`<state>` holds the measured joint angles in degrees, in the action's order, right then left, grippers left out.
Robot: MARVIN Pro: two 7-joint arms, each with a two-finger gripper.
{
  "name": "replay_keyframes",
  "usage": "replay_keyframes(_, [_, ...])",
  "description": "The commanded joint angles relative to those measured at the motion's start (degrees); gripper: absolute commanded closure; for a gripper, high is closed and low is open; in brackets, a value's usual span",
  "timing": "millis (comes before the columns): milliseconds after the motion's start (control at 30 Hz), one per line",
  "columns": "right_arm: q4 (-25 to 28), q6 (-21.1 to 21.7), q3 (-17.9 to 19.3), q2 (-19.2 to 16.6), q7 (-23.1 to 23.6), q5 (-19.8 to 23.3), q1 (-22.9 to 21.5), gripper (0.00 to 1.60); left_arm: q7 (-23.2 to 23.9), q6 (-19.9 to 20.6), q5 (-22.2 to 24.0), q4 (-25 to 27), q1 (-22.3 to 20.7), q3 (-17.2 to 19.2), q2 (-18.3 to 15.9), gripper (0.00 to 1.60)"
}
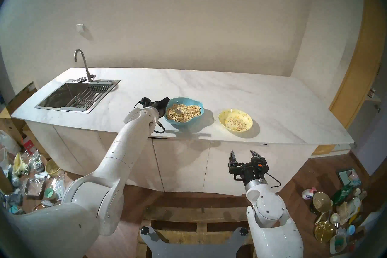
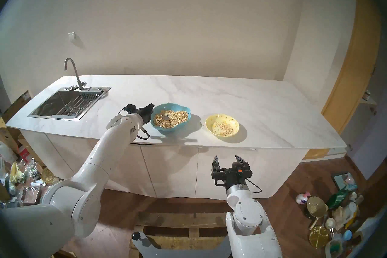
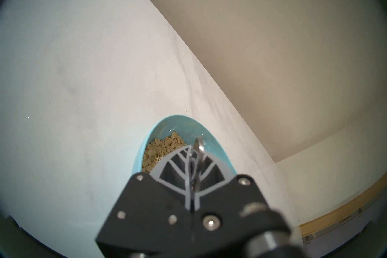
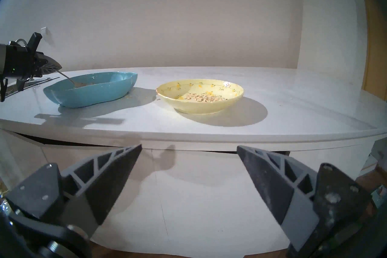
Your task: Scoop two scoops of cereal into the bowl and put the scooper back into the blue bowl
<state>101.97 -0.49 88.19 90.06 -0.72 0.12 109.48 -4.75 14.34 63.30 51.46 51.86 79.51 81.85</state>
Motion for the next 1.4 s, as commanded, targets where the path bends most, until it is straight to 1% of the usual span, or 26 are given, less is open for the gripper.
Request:
replay_keyframes(0, [1.4,-0.3,-0.1,0.1,0.0,0.1,-0.3,0.00,1.3,-1.2,0.0,-1.1,-2.7,-0.3,1.6,1.60])
replay_keyframes(633, [1.4,-0.3,-0.1,0.1,0.0,0.1,-0.3,0.00,3.1,-3.1,-0.5,-8.7,-6.3,-2.1,4.6,1.60])
replay_keyframes(833, [1.4,-0.3,-0.1,0.1,0.0,0.1,-0.3,0.00,3.5,-3.5,0.0,-9.8,-6.9,-2.1,5.3,1.60])
replay_keyframes(1000, [1.5,-0.3,-0.1,0.1,0.0,0.1,-0.3,0.00,3.8,-3.4,0.3,-10.1,-6.3,-1.9,5.1,1.60])
replay_keyframes(1100, [1.5,-0.3,-0.1,0.1,0.0,0.1,-0.3,0.00,4.1,-3.0,1.2,-9.8,-6.1,-1.2,5.1,1.60])
replay_keyframes(1267, [1.5,-0.3,-0.1,0.1,0.0,0.1,-0.3,0.00,3.5,-0.4,4.8,-10.0,-5.9,2.4,5.9,1.60])
replay_keyframes(1300, [1.5,-0.3,-0.1,0.1,0.0,0.1,-0.3,0.00,3.5,0.2,5.9,-10.6,-5.9,3.5,6.1,1.60])
replay_keyframes(1367, [1.5,-0.3,-0.1,0.1,0.0,0.1,-0.3,0.00,3.5,1.2,6.5,-11.6,-5.8,4.8,6.4,1.60])
